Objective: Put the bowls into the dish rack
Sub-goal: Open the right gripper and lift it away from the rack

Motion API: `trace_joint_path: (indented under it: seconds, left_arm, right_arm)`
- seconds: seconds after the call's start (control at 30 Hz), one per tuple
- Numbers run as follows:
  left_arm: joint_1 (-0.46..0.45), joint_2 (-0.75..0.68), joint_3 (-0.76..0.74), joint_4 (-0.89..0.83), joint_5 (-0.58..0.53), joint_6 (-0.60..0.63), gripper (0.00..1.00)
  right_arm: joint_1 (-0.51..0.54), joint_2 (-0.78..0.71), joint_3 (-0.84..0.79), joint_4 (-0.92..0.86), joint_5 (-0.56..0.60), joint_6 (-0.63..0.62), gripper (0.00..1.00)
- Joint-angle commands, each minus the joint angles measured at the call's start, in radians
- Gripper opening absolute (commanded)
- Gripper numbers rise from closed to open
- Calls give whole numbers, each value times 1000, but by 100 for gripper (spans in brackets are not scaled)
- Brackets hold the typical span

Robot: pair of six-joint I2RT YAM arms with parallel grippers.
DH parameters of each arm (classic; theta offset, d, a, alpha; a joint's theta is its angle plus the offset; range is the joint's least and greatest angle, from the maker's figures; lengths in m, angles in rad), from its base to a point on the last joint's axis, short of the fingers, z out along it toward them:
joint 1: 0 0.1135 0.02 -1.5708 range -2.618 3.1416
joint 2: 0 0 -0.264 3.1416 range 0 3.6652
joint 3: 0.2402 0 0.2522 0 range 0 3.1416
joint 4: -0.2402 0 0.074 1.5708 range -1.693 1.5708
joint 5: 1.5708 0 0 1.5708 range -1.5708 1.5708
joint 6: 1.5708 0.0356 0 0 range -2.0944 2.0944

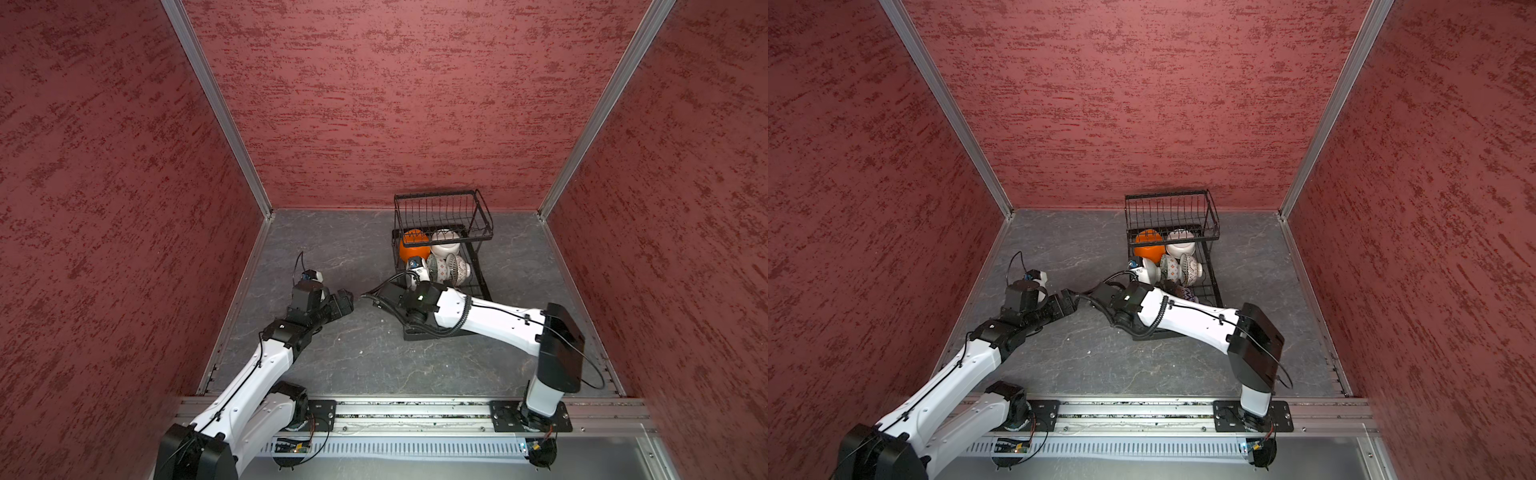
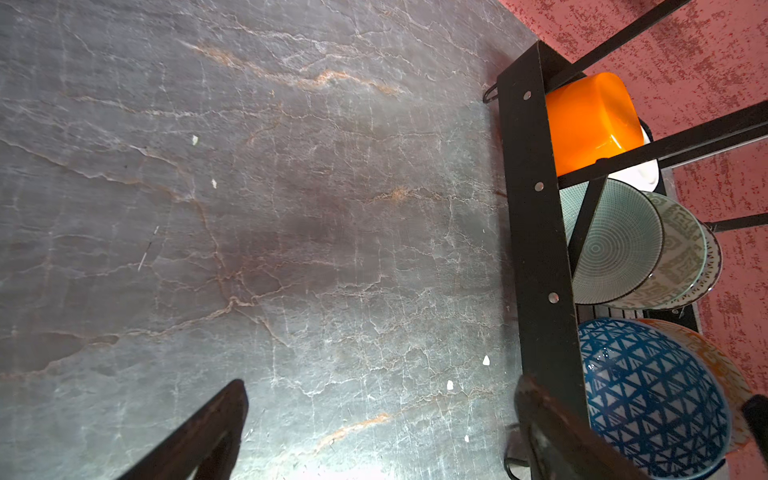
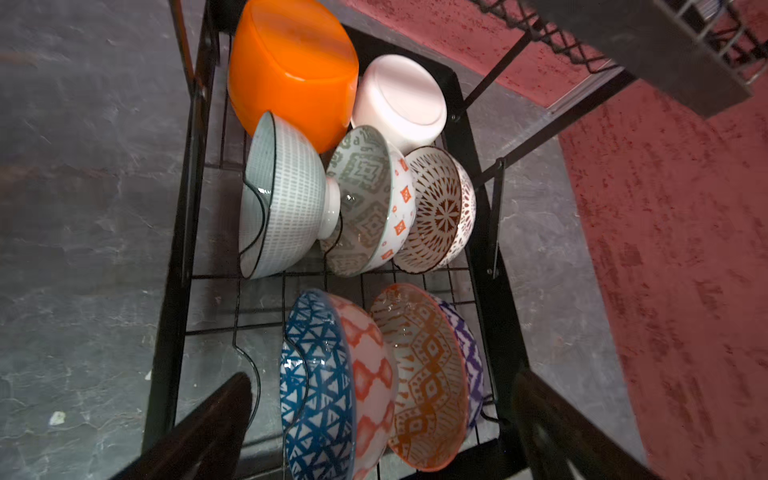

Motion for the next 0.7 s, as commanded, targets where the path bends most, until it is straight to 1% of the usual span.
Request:
trace_joint_path:
  seconds: [0.0,0.13,0.27,0.37,0.5,0.67]
  left_arm:
    - [25,-1,38,-17,41,25,99]
    - [53,6,65,-39,36,39,100]
    - [83,12,84,-54,-11,47,99]
    - [115,12,104,-72,-43,68,100]
    - [176,35,130,-84,-94,93,99]
    - [244,92,141,-61,-158,114,99]
  right_arm:
    - [-56,-98,-69,127,-67,-37,99]
    - [-138,-191,-145,129,-96,-36,99]
    - [-241,-291,-246,150,-130,-39,99]
    - [-336,-373,-313,184,-159,-73,99]
    - [-477,-424,-374,230,-180,-133,99]
    - [-620,-452,-419,287,-201,-190,99]
